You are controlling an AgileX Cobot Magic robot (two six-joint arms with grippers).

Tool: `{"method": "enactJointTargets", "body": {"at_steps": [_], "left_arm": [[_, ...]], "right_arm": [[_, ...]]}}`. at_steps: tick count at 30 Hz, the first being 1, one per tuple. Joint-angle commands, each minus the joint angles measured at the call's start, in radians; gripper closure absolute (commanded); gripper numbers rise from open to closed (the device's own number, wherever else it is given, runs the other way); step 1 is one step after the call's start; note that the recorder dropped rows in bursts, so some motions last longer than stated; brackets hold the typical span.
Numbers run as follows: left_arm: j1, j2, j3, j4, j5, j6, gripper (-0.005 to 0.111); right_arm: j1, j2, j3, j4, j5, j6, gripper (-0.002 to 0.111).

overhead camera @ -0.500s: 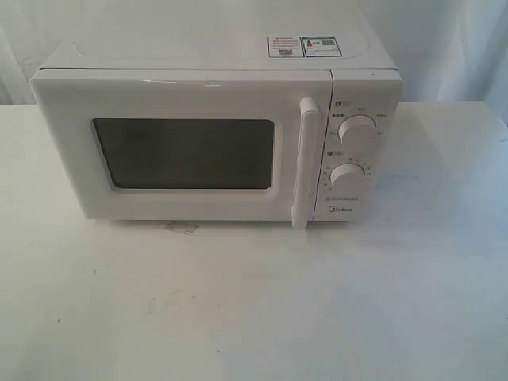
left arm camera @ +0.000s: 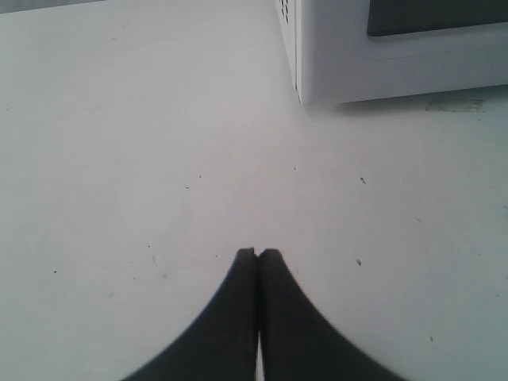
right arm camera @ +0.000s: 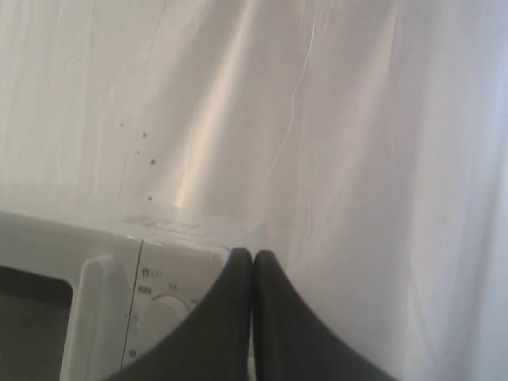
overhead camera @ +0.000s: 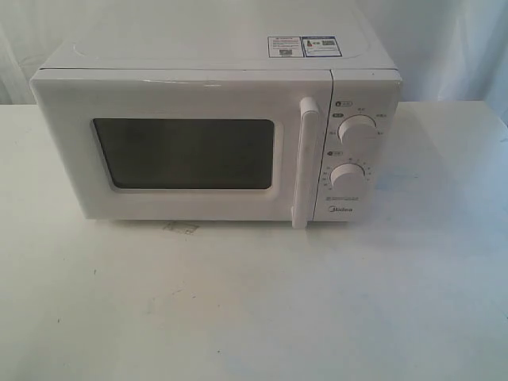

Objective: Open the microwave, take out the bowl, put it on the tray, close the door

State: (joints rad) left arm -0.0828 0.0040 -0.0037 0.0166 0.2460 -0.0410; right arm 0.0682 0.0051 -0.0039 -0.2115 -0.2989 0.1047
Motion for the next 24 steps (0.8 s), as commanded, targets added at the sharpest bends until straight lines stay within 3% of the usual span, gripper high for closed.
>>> {"method": "enactJointTargets", "body": {"at_steps": [1, 4, 6, 10, 17, 24], "left_arm": [[0.003, -0.004, 0.004, -0.001, 0.001, -0.005, 0.107], [0.003, -0.004, 0.004, -0.001, 0.001, -0.005, 0.107], [0.003, -0.004, 0.004, -0.001, 0.001, -0.005, 0.107], [0.003, -0.004, 0.004, -0.001, 0.001, -0.005, 0.107], [0.003, -0.004, 0.004, -0.001, 0.001, -0.005, 0.107], [0.003, -0.004, 0.004, -0.001, 0.001, -0.005, 0.107]], "right_arm": [[-0.007, -0.005, 0.004, 0.001, -0.158, -0.020, 0.108], [-0.007, -0.005, 0.004, 0.012, -0.324, 0.059, 0.108], [-0.007, -0.005, -0.028, 0.019, -0.331, 0.119, 0.108], [-0.007, 0.058, -0.185, 0.031, -0.170, 0.184, 0.108], [-0.007, 0.404, -0.369, 0.026, 0.247, 0.345, 0.108], [-0.007, 0.726, -0.338, 0.047, 0.299, 0.354, 0.108]]}}
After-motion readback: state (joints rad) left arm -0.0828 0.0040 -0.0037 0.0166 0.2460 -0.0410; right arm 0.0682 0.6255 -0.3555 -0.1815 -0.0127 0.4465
